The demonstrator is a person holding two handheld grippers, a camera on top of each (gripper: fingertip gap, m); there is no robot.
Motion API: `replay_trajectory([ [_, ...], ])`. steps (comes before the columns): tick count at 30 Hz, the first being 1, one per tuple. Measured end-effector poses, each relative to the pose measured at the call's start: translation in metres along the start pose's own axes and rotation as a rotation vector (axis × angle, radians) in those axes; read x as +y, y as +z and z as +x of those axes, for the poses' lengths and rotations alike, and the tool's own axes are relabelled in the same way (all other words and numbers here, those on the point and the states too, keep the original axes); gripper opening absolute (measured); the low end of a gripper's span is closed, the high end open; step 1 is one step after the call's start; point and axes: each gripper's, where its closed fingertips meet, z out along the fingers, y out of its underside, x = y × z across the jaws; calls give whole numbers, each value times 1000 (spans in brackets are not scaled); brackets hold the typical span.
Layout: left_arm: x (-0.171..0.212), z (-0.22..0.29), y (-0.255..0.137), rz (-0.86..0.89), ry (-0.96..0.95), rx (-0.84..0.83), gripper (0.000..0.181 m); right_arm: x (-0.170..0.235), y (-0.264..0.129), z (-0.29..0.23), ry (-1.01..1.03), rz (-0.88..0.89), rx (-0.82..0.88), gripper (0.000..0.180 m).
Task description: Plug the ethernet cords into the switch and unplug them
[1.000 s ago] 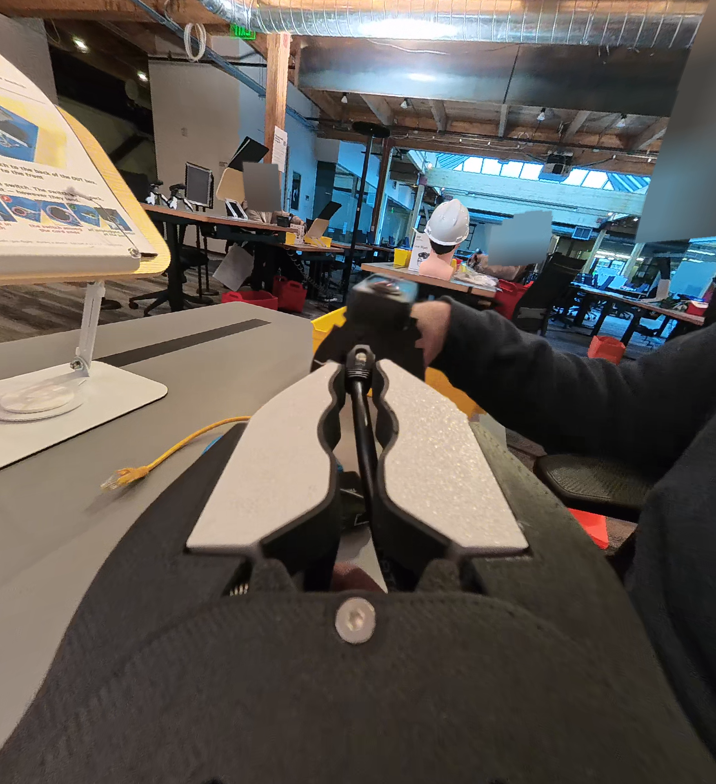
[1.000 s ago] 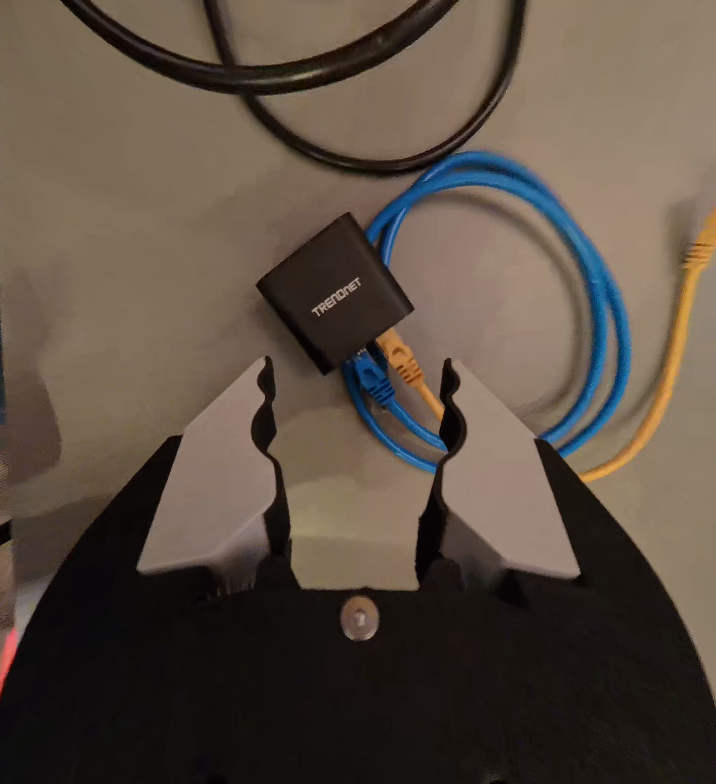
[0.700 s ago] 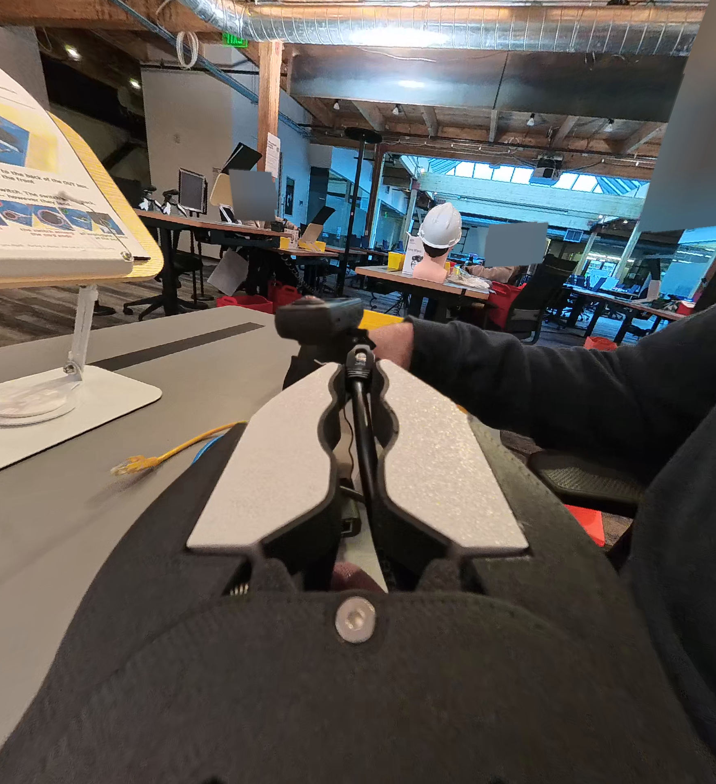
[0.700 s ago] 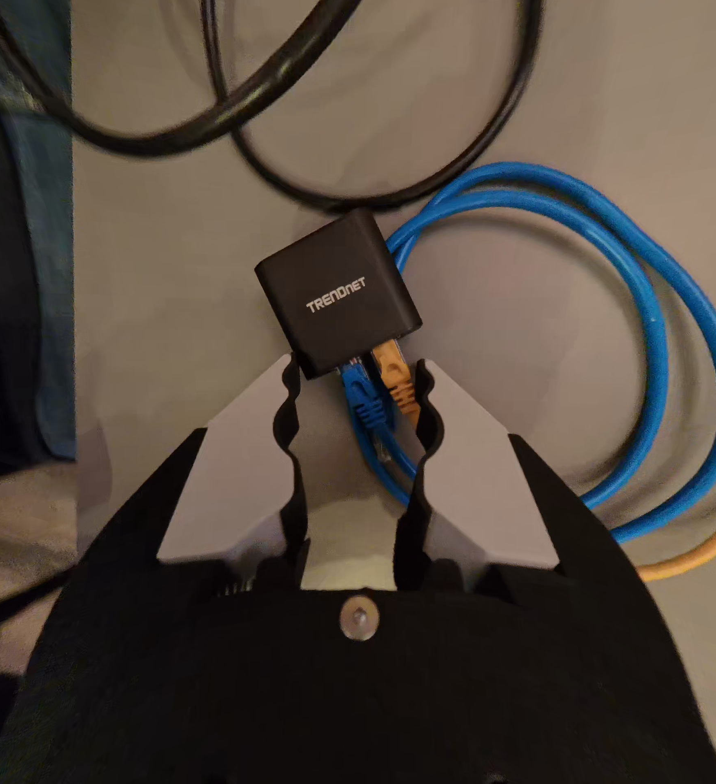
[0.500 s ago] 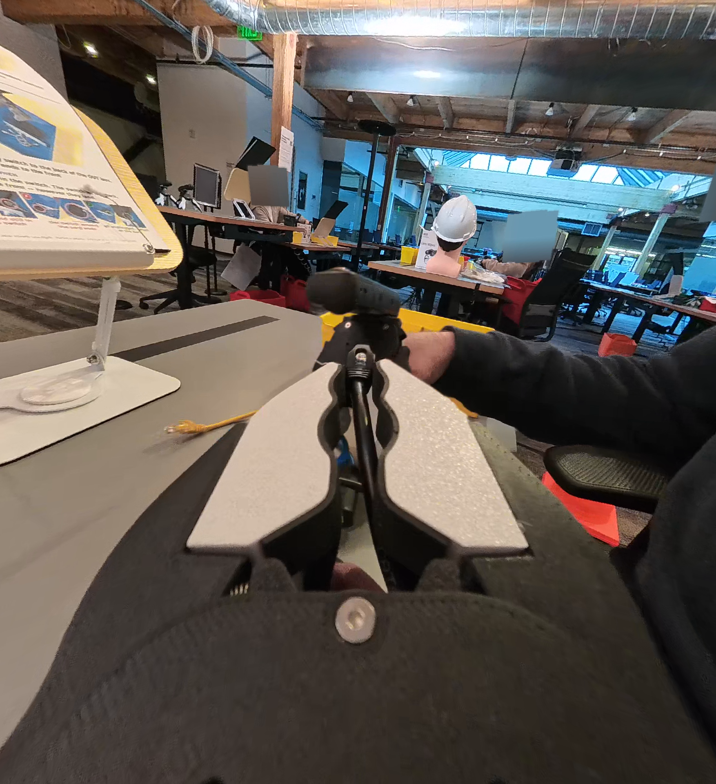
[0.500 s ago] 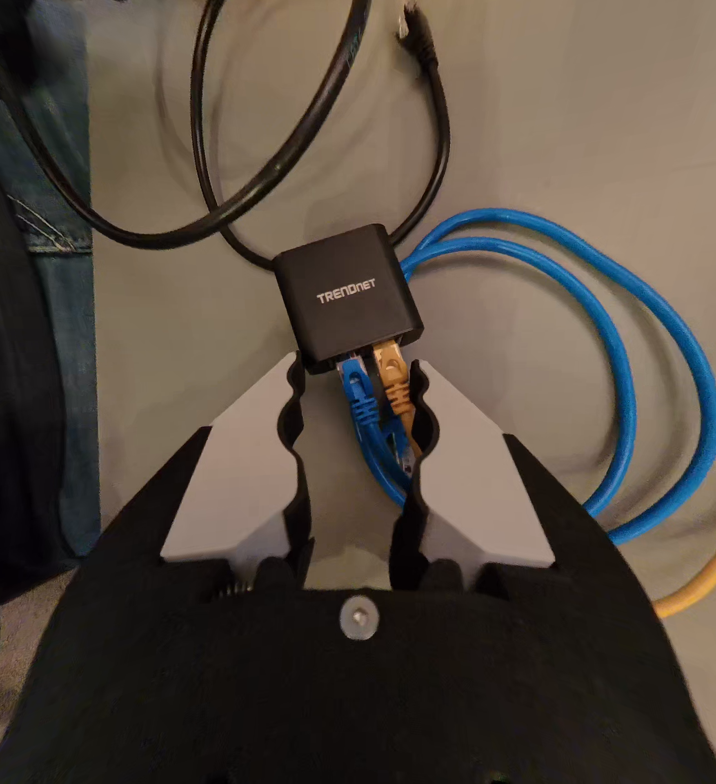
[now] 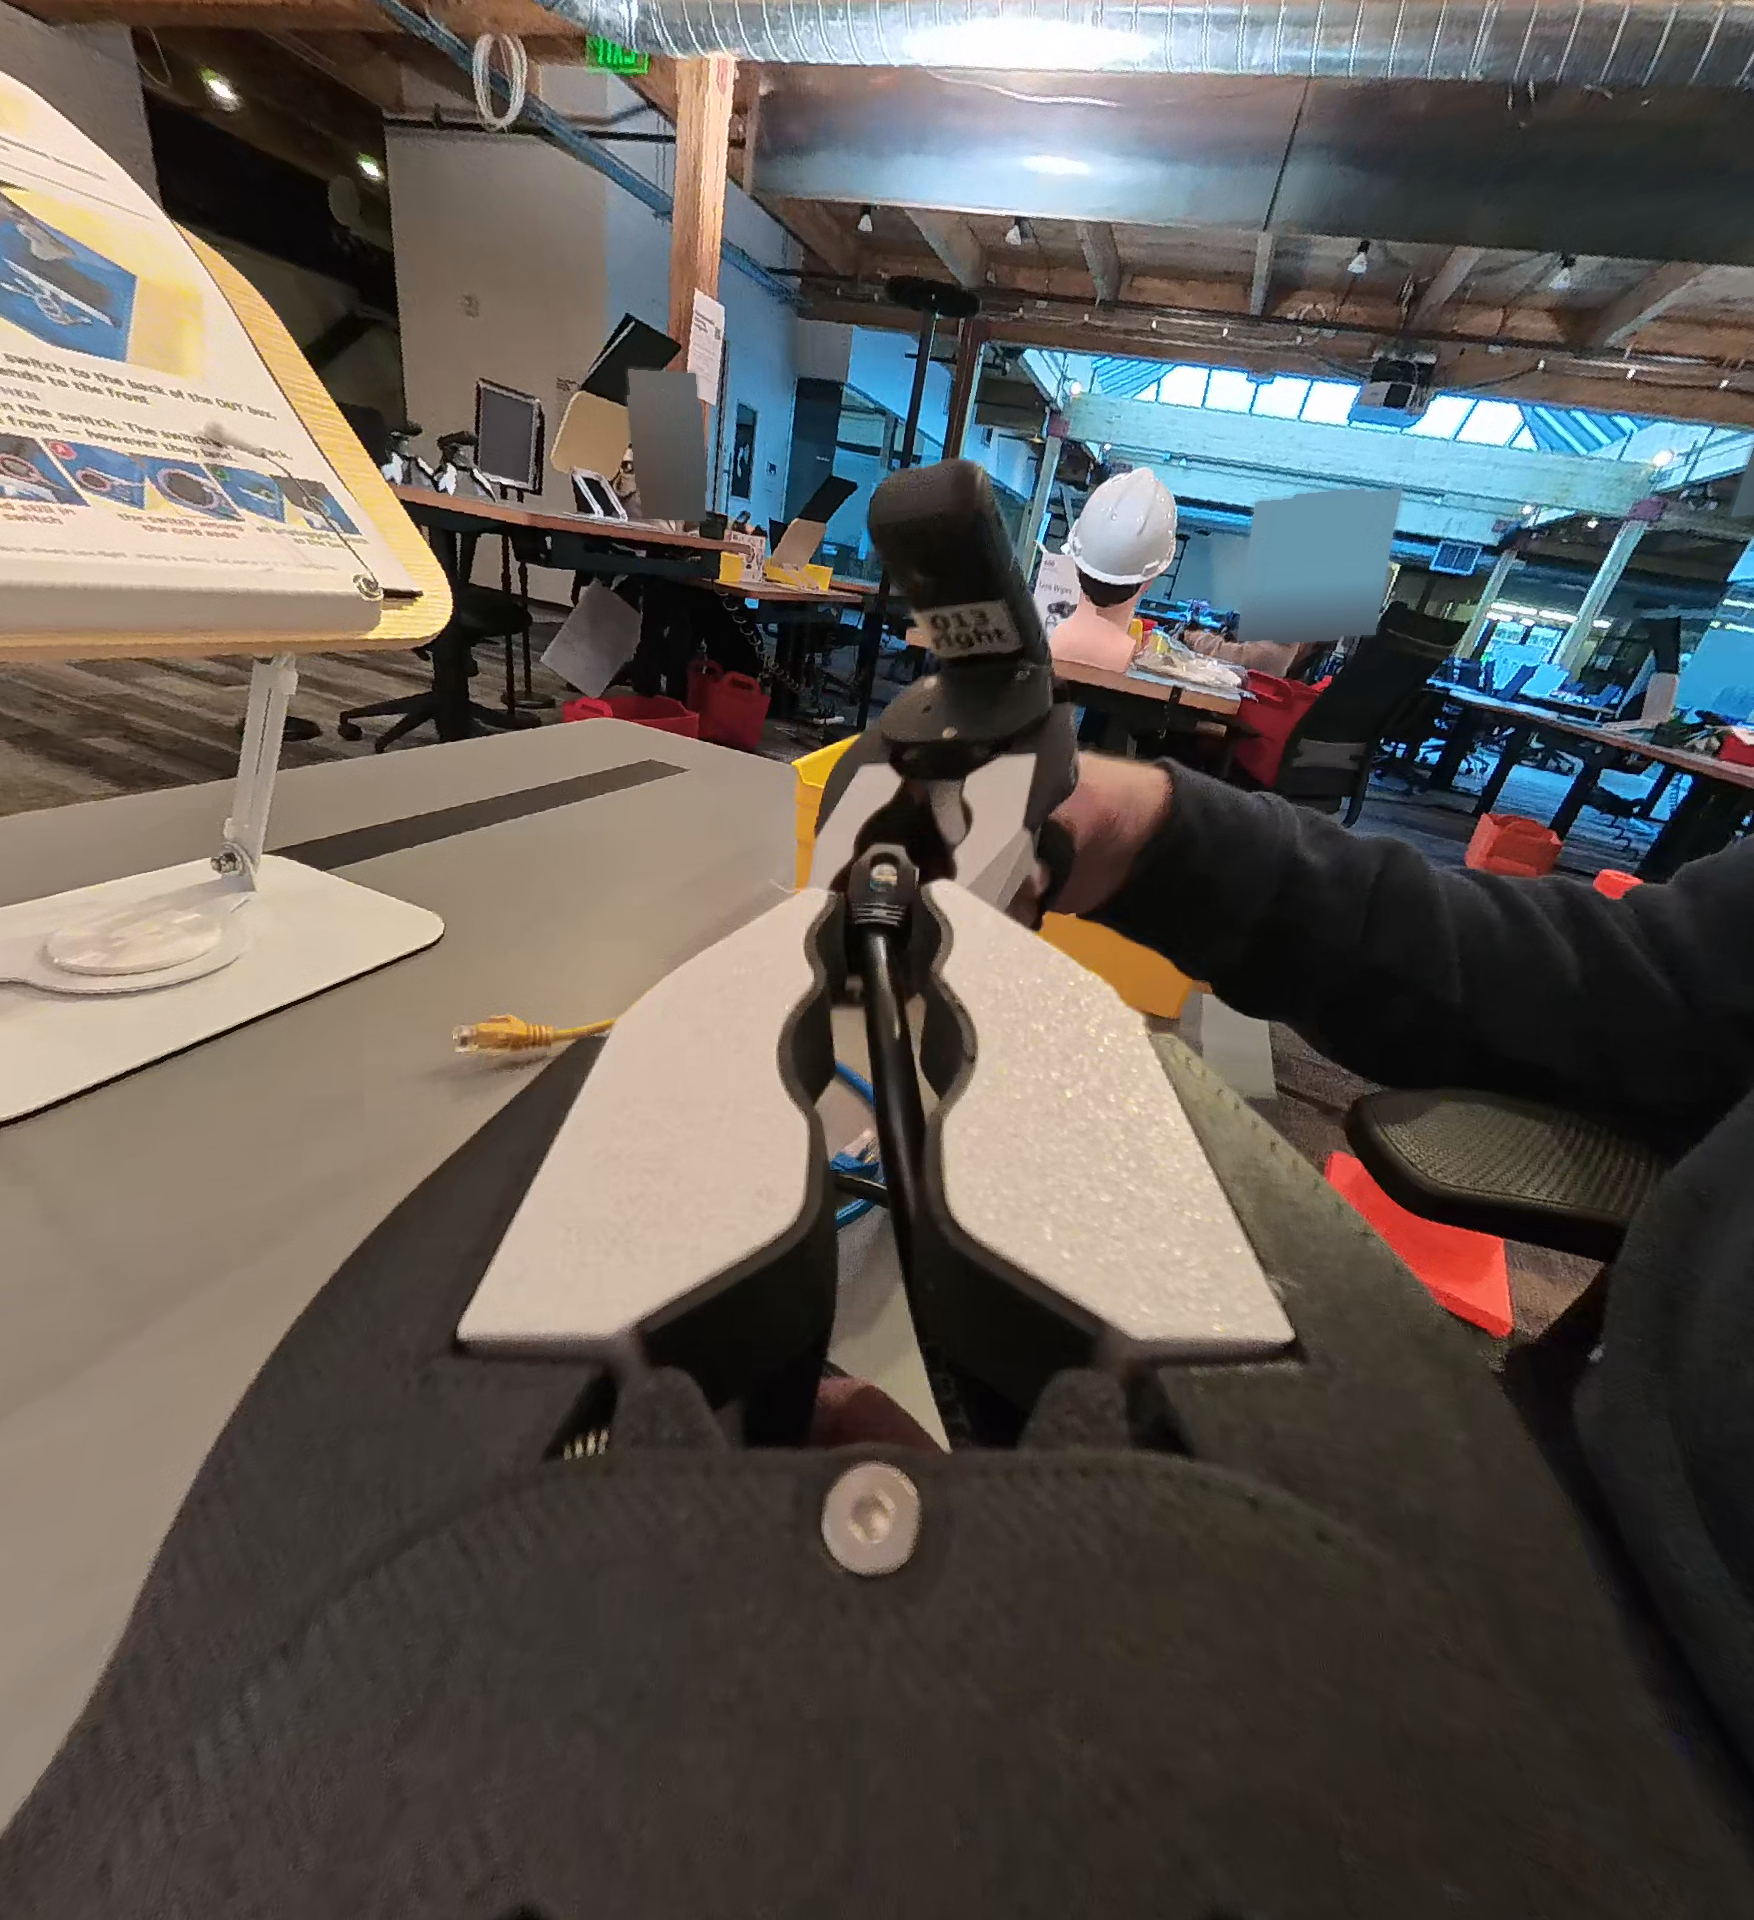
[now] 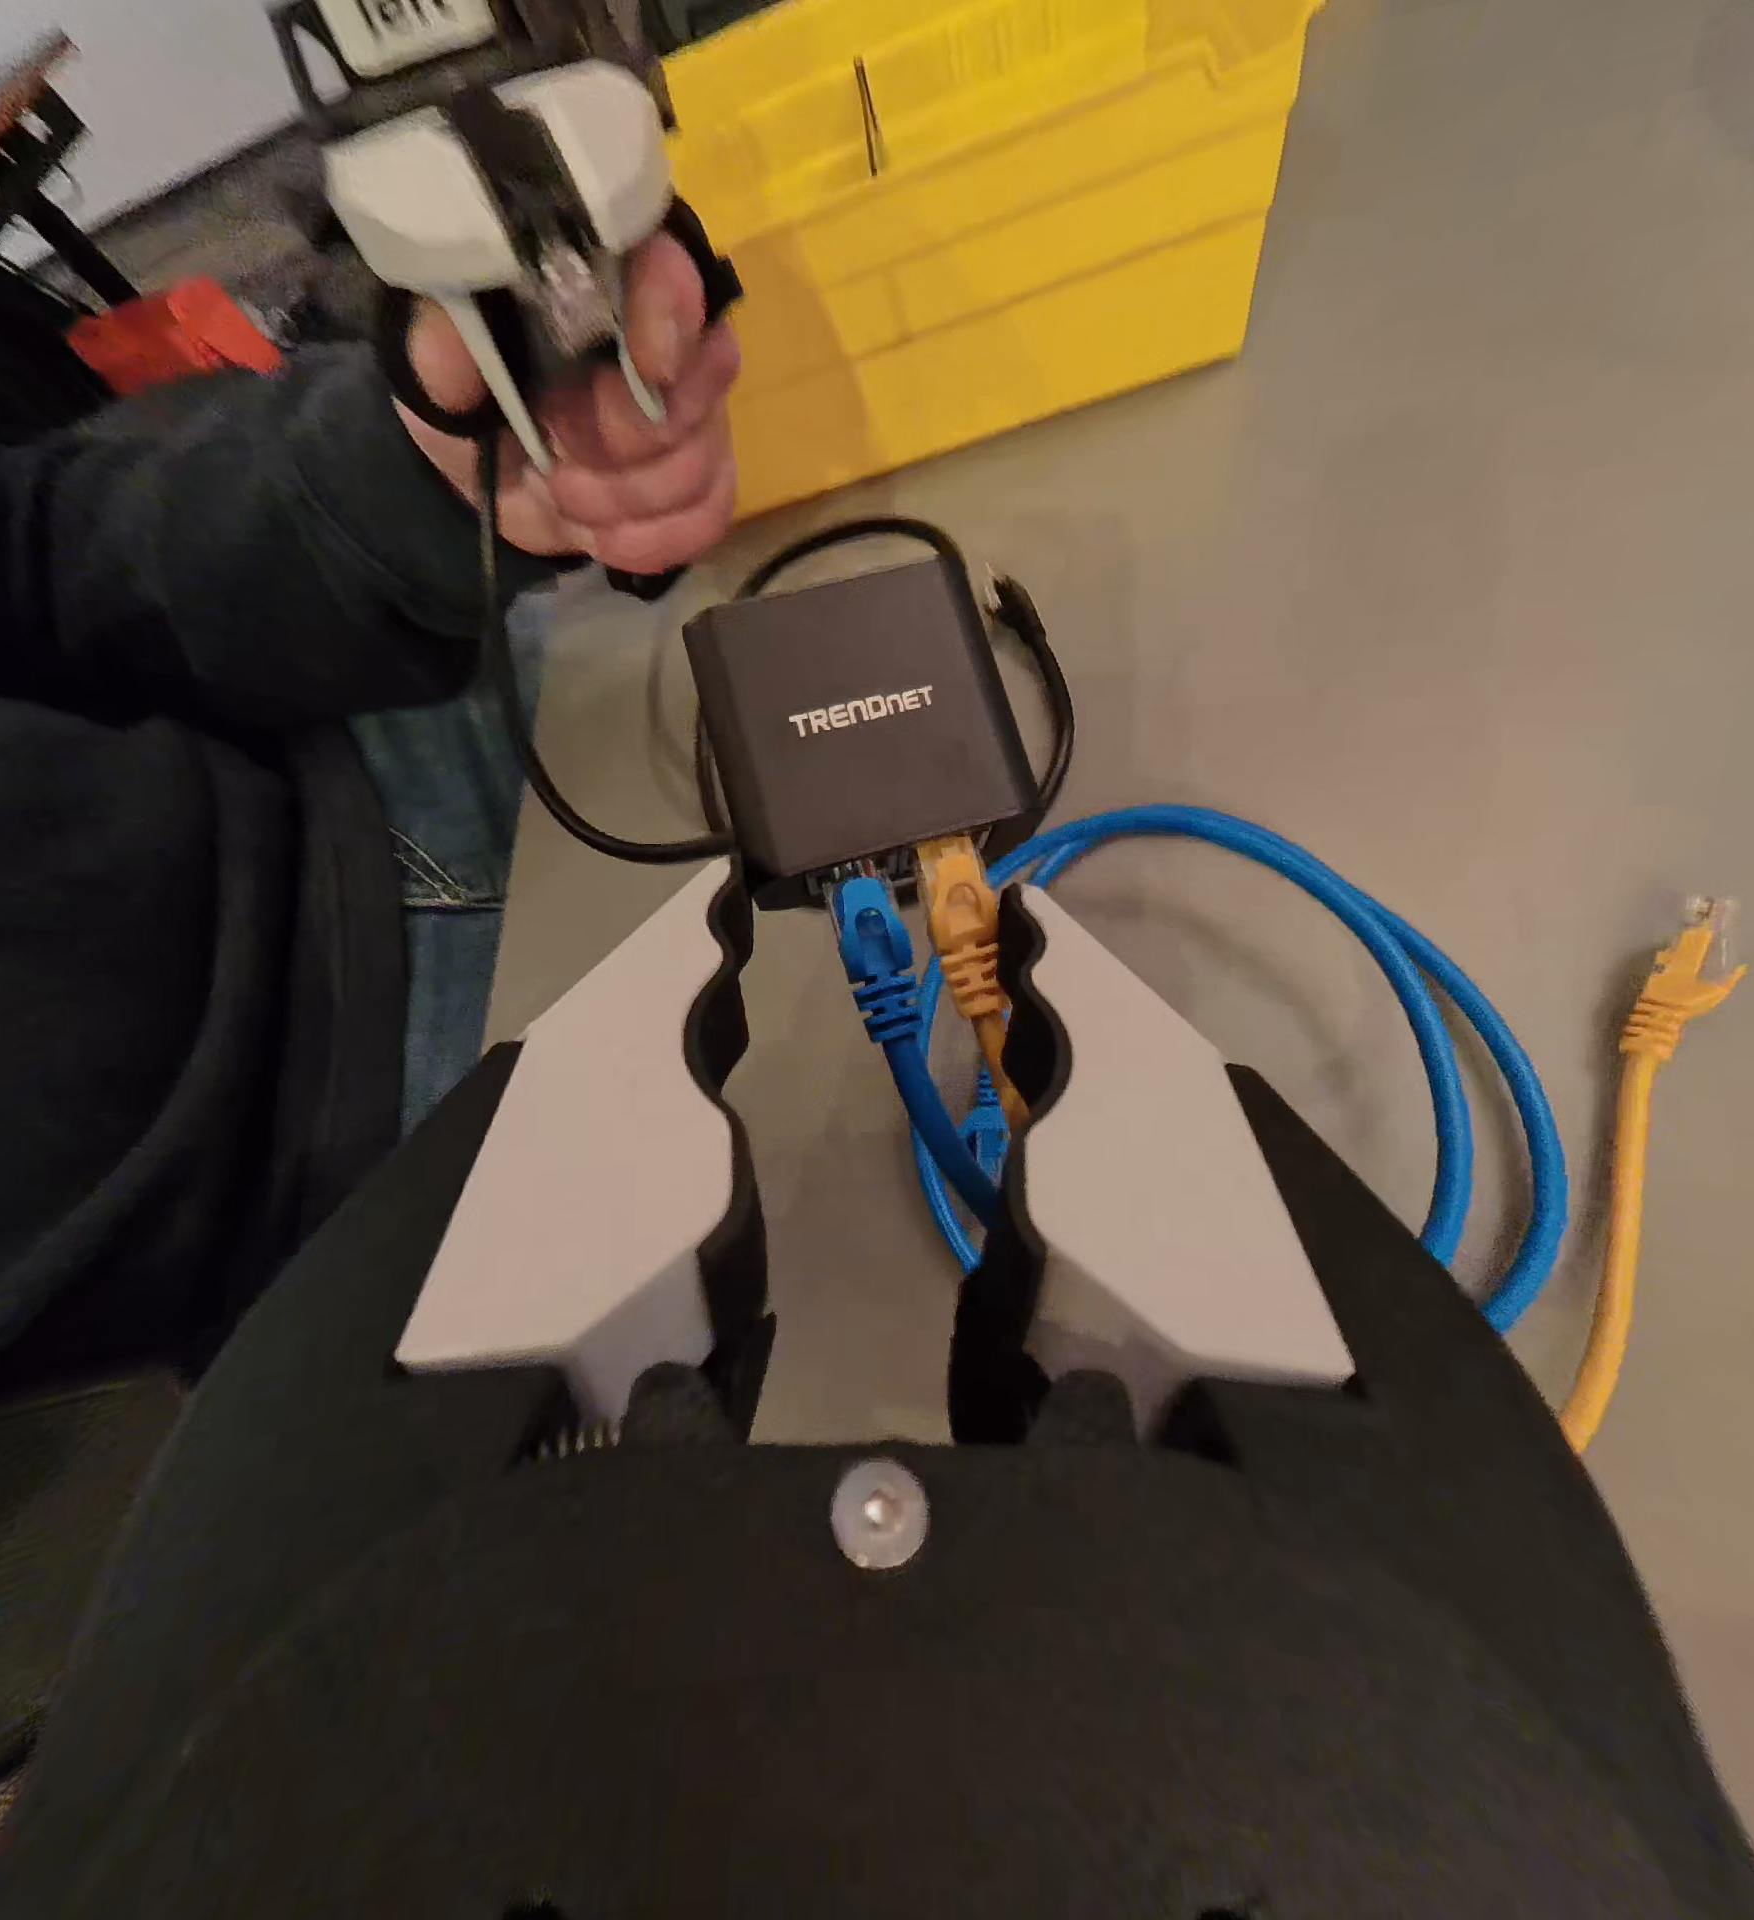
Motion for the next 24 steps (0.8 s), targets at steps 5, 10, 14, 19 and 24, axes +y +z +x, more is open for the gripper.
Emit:
replay_trajectory([
  [5,1,0,3,-27,-15,14,12,-11,-14,-10,-39,26,-43,46],
  [10,2,3,10,-50,0,27,12,-16,-17,-11,-79,-20,-16,46],
  [14,6,6,16,-69,3,33,12,-22,-18,-12,-98,-50,7,46],
  [19,7,7,20,-70,-13,38,12,-23,-16,-15,-128,-75,20,46],
  [24,9,10,23,-82,6,41,12,-24,-15,-18,-136,-71,18,46],
])
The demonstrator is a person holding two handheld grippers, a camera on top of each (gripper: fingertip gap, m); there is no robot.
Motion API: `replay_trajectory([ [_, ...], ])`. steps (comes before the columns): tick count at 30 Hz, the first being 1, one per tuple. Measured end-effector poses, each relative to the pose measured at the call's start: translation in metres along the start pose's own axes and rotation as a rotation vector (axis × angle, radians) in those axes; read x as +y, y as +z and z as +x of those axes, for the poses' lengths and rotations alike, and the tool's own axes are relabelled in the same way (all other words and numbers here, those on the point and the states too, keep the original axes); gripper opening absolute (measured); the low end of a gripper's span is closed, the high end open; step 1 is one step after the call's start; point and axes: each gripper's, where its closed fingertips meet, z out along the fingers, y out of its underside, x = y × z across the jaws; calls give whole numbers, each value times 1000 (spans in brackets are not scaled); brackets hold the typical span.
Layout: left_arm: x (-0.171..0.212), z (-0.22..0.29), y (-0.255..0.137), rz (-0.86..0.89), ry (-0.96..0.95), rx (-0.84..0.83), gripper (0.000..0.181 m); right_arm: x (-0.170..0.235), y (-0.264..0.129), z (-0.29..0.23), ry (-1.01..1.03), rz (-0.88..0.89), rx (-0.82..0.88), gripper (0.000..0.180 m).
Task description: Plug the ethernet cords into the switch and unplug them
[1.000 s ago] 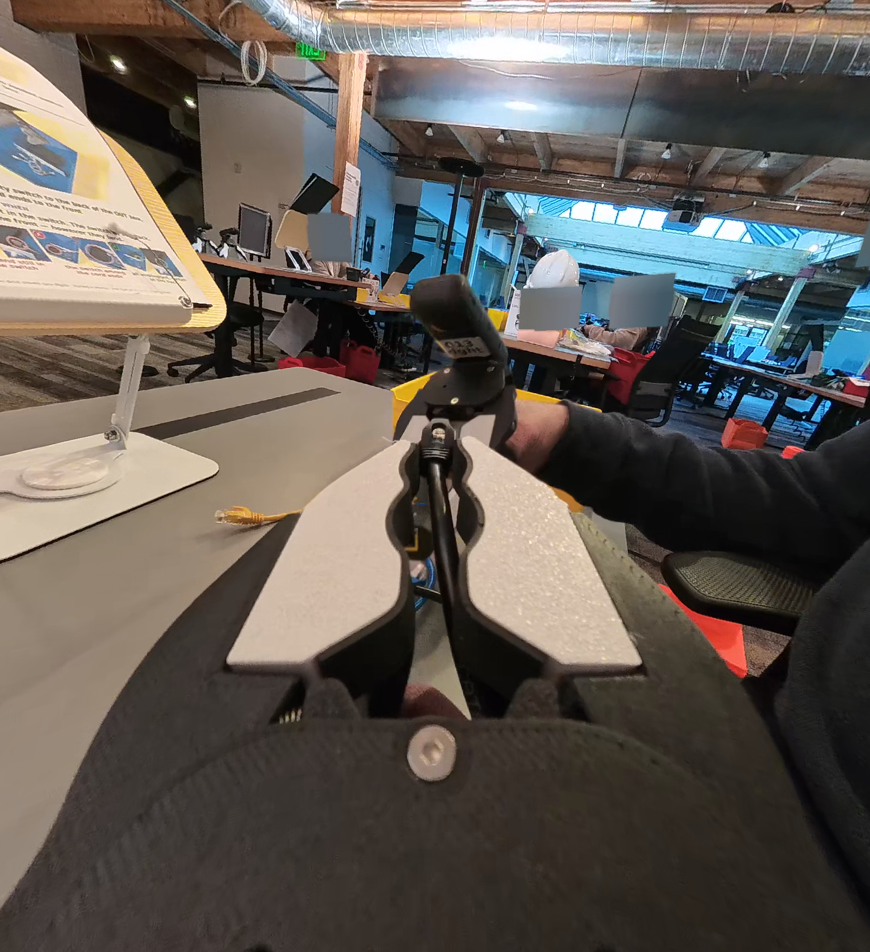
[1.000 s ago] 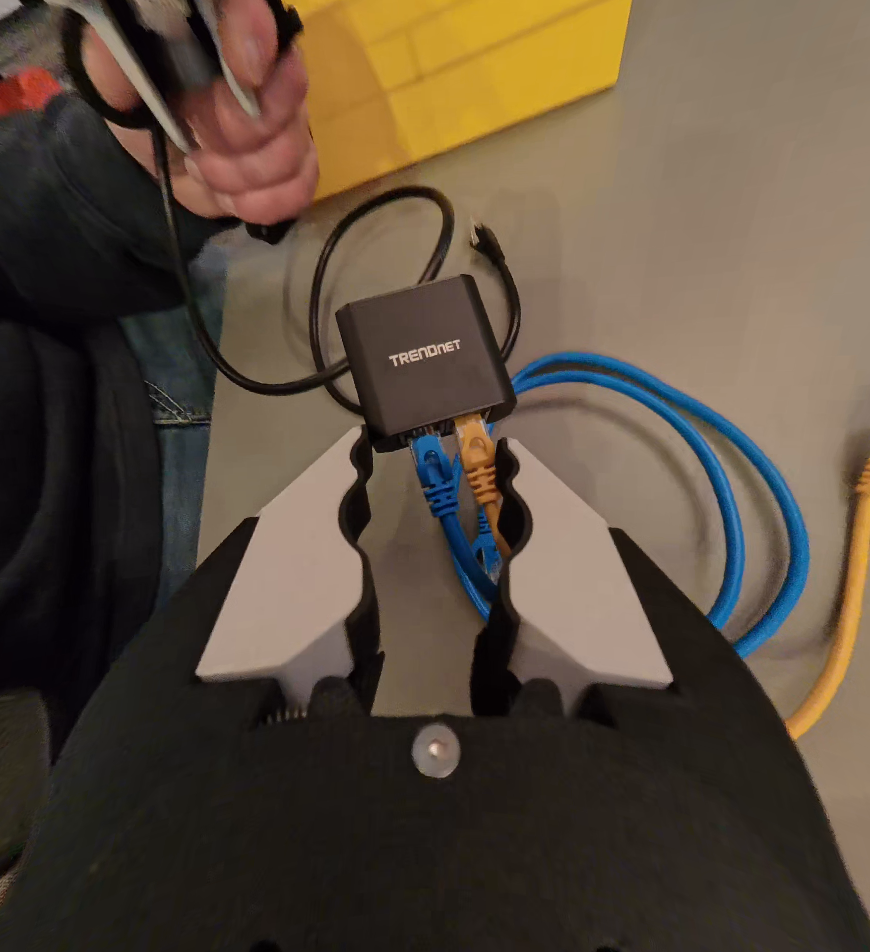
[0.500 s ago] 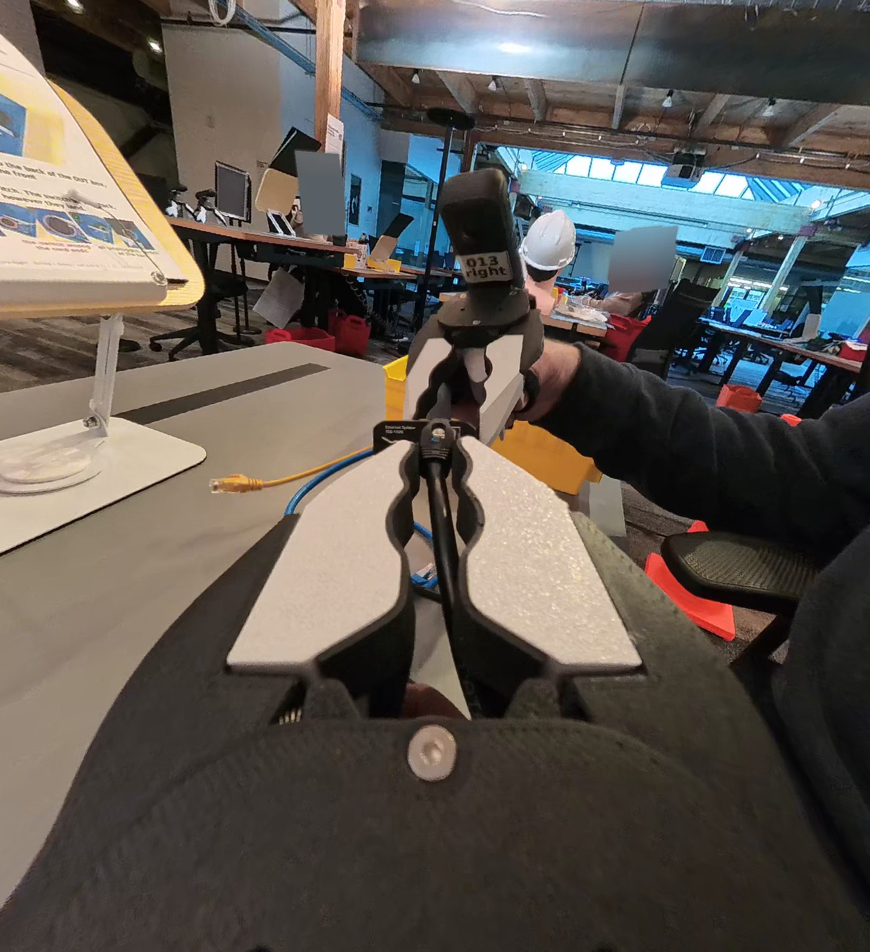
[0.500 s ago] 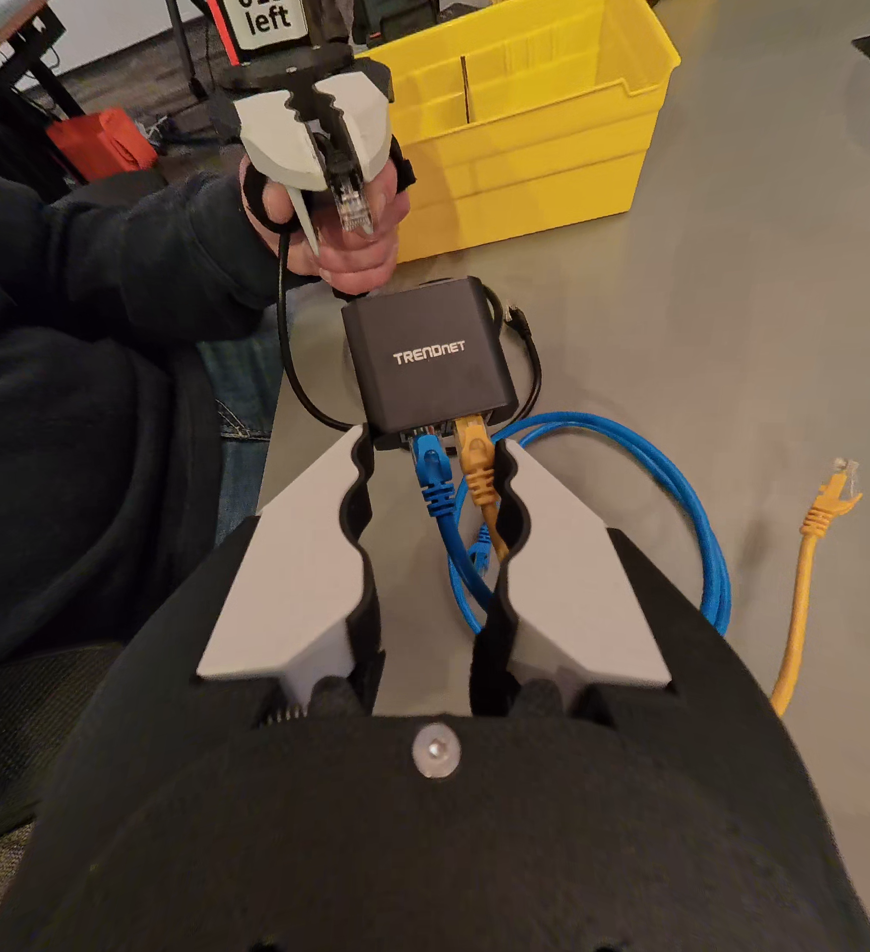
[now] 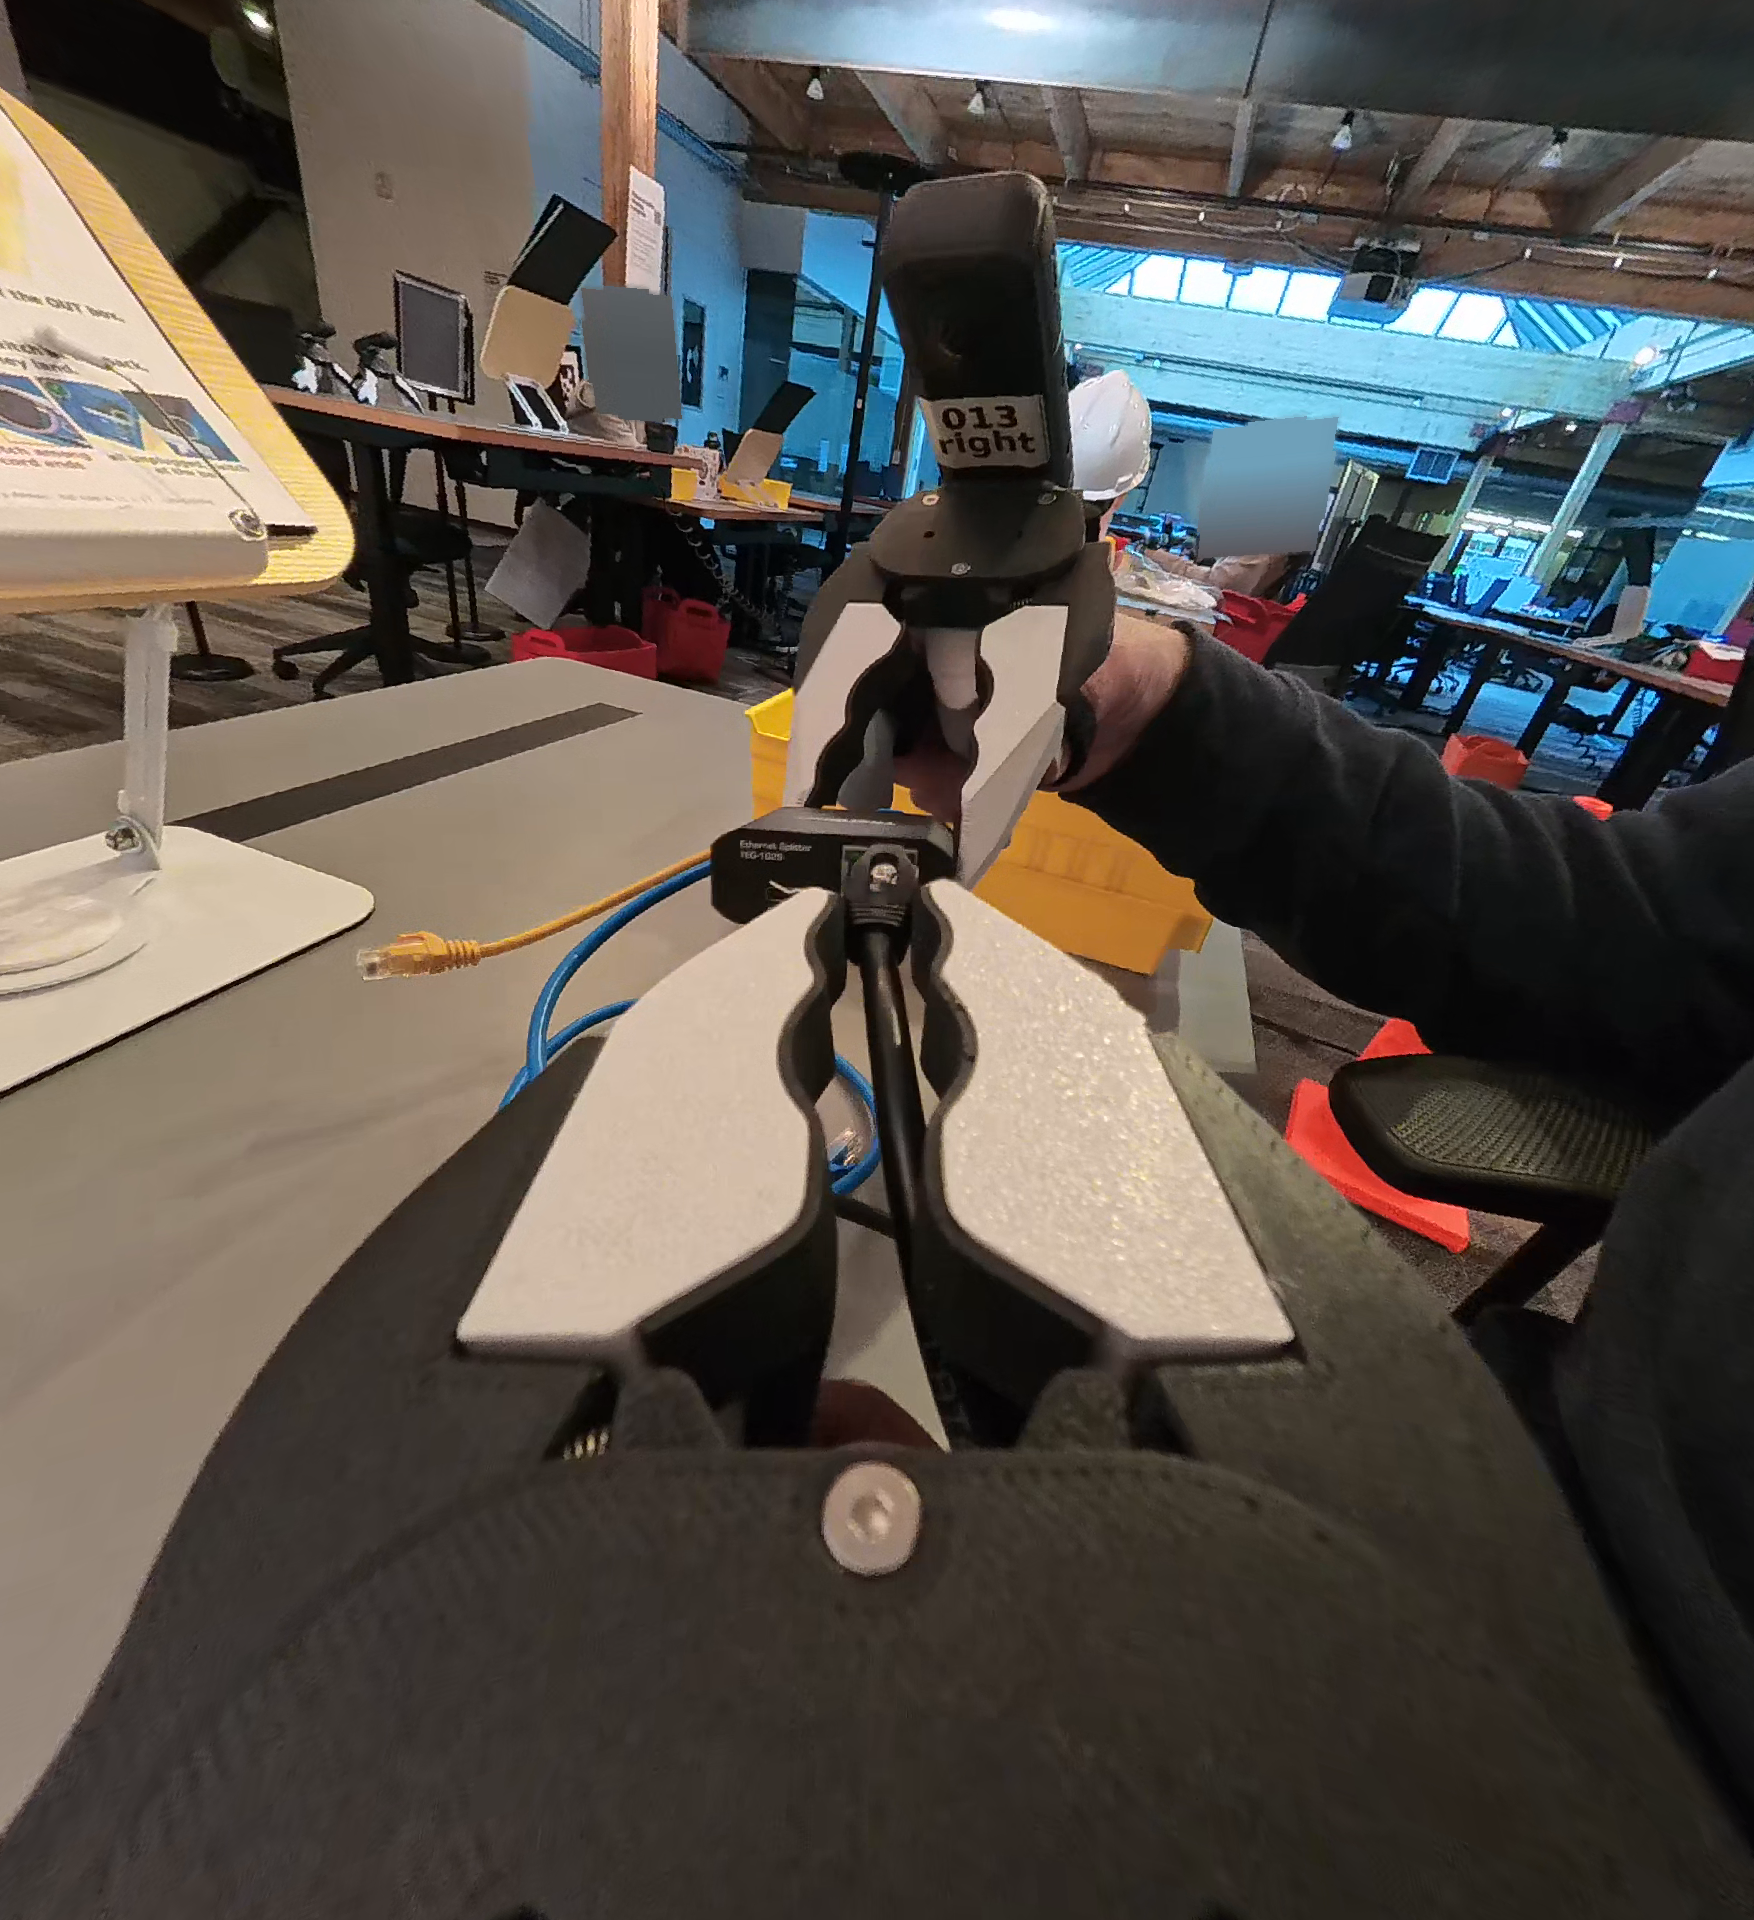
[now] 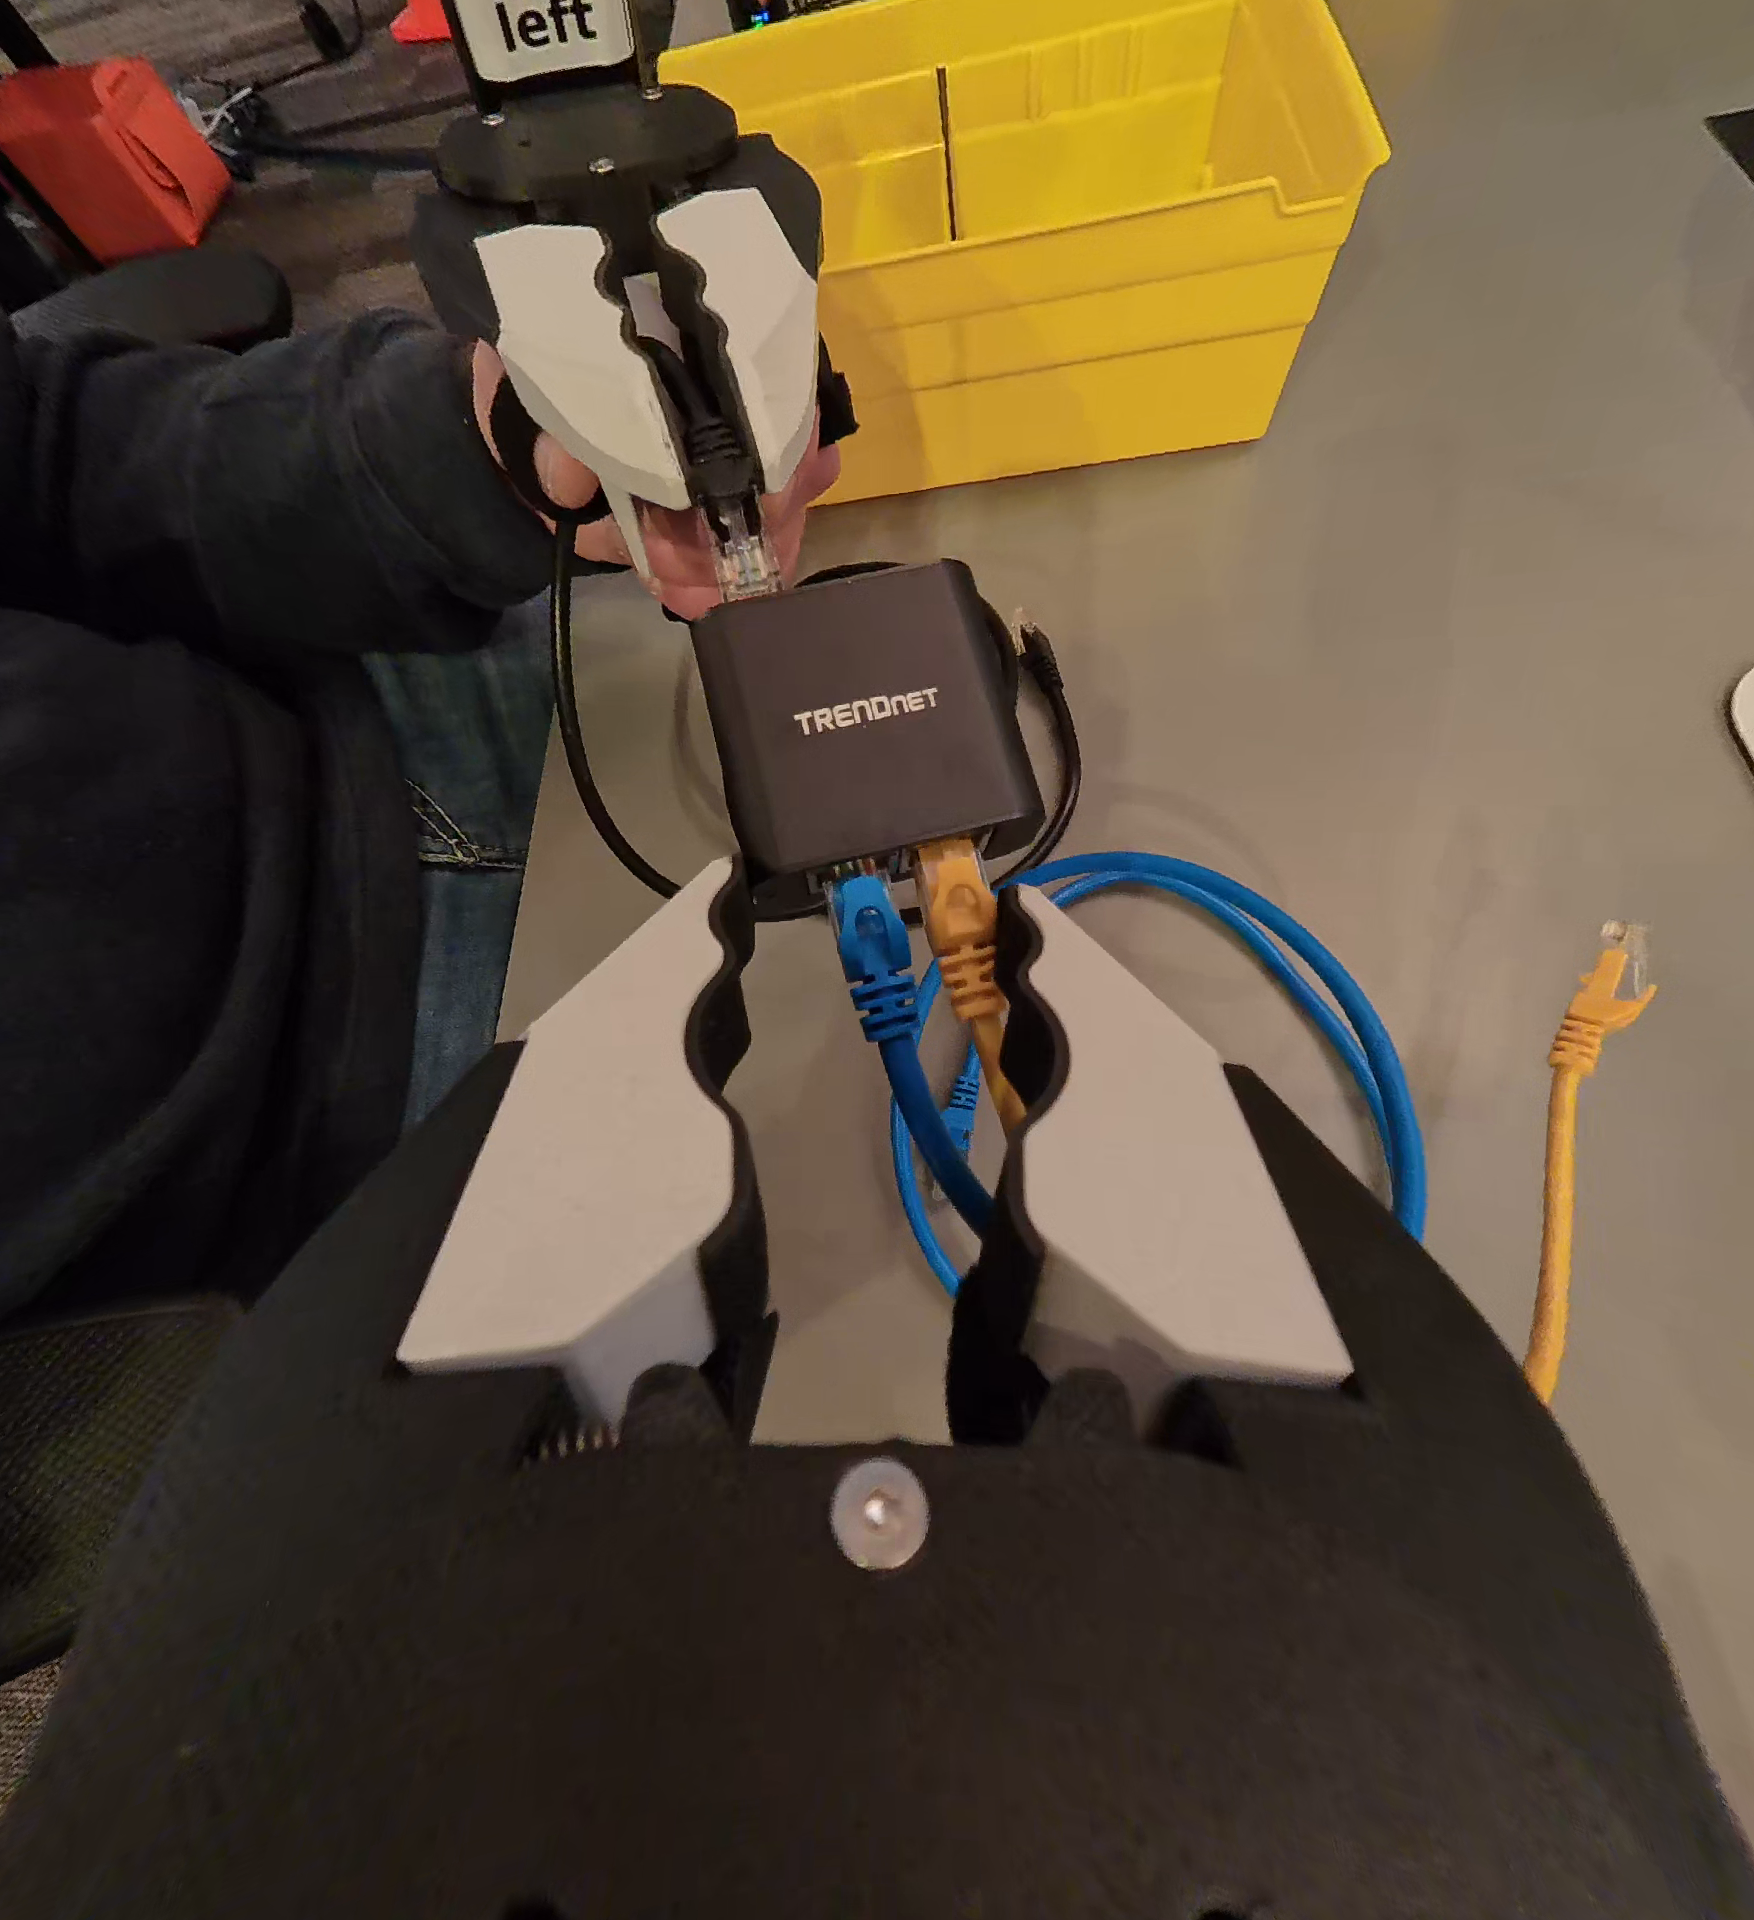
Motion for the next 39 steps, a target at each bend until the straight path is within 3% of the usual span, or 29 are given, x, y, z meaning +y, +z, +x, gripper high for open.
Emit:
replay_trajectory([
  [39,4,8,6,-13,42,-5,12,-4,2,-11,-49,-11,22,44],
])
